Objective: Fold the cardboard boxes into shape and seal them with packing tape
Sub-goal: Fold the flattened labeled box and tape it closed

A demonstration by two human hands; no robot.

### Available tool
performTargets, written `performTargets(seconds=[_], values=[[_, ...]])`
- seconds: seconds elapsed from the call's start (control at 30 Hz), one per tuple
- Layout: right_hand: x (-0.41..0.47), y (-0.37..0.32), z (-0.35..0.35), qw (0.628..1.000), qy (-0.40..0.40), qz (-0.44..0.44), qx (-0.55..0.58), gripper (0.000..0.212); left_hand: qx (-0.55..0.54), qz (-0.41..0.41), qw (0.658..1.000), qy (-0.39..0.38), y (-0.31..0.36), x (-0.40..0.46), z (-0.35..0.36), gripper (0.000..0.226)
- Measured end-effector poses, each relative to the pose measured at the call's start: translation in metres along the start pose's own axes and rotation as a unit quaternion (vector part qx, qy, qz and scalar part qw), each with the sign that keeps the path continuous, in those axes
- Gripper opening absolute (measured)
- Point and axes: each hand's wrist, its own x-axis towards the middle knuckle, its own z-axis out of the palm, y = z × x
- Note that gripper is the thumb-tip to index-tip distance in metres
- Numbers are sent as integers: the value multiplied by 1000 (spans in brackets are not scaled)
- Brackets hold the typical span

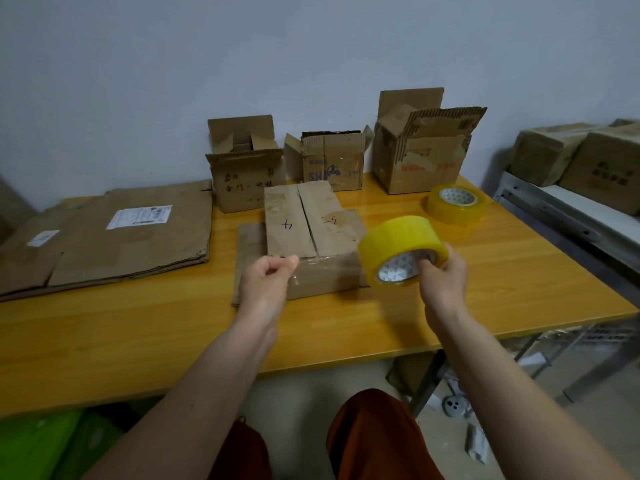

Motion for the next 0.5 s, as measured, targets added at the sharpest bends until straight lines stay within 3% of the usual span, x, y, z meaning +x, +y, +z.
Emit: performTargets(seconds=[0.1,0.2,0.33,0.5], values=[[-3,3,4,996,-37,-54,-53,46,-13,-6,1000,2,-7,-1,2,16],[-4,4,3,981,-62,-132,-124,48,5,-14,998,63,-15,4,-4,15],[12,7,-8,941,-26,-174,-288,54,0,-18,991,134,-15,12,-16,12],[20,11,-9,991,-10,-63,-117,43,-20,-30,997,74,-10,19,-23,13]])
